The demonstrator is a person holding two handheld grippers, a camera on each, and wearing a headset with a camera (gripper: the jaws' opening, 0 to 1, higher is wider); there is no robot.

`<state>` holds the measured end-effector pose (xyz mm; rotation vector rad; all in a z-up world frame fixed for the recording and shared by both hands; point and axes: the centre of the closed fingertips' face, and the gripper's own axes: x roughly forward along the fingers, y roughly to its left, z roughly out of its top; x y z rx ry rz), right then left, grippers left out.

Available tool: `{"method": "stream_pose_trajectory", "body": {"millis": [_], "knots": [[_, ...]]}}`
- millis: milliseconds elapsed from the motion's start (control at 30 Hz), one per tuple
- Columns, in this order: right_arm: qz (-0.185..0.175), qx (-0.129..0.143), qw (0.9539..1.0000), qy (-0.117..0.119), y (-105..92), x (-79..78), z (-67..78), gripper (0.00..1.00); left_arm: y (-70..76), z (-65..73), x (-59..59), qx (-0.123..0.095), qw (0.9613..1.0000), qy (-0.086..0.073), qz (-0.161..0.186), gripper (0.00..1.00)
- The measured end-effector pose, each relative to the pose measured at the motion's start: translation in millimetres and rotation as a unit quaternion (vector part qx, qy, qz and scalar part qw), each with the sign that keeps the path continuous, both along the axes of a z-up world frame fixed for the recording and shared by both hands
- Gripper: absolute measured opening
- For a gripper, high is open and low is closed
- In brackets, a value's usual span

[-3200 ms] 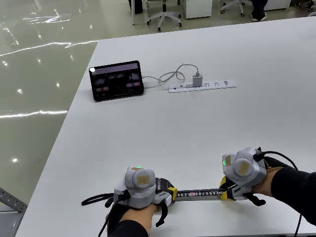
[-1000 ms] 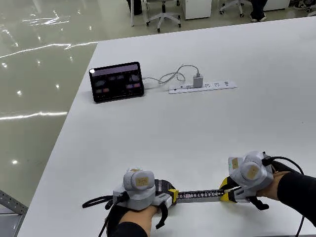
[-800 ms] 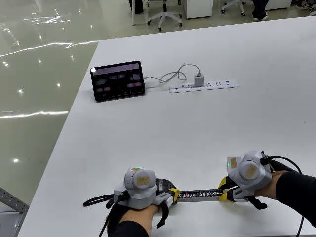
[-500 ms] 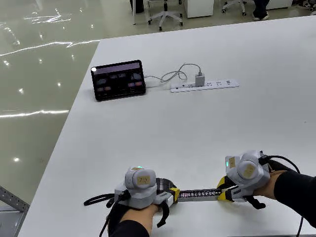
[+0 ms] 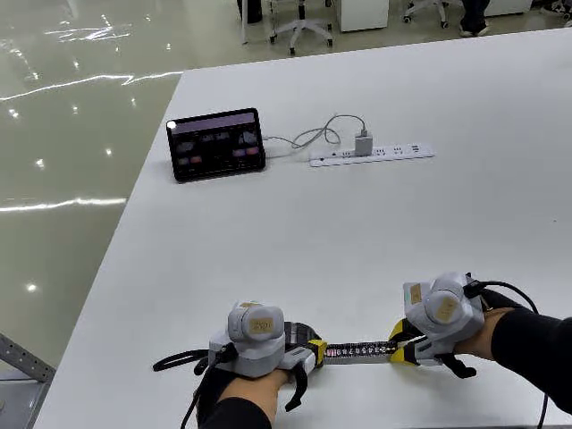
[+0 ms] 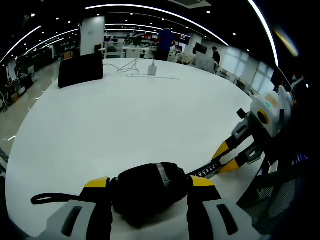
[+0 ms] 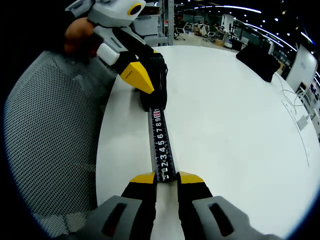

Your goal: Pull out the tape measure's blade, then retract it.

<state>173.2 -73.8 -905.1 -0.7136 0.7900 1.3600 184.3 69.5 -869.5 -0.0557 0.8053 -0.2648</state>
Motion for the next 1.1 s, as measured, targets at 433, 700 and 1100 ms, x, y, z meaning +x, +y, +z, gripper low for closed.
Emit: {"method": "stream_pose_trajectory", "body": {"millis": [433, 700, 1100], "knots": [[-0.002, 0.002, 1.0000, 0.003, 6.9, -0.4, -0.4, 0.12, 0.3, 0.6, 0.1, -0.004, 1.0000, 0.000, 0.004, 0.56], [0.000, 0.004, 1.0000, 0.004, 13.3, -1.0, 0.0, 0.11, 0.1, 0.5, -0.3, -0.004, 1.0000, 0.000, 0.001, 0.56], [0.000, 0.005, 0.9999, 0.010, 21.1, -2.4, -0.1, 0.11, -0.3, 0.6, -0.7, -0.004, 1.0000, 0.000, -0.002, 0.56]]}}
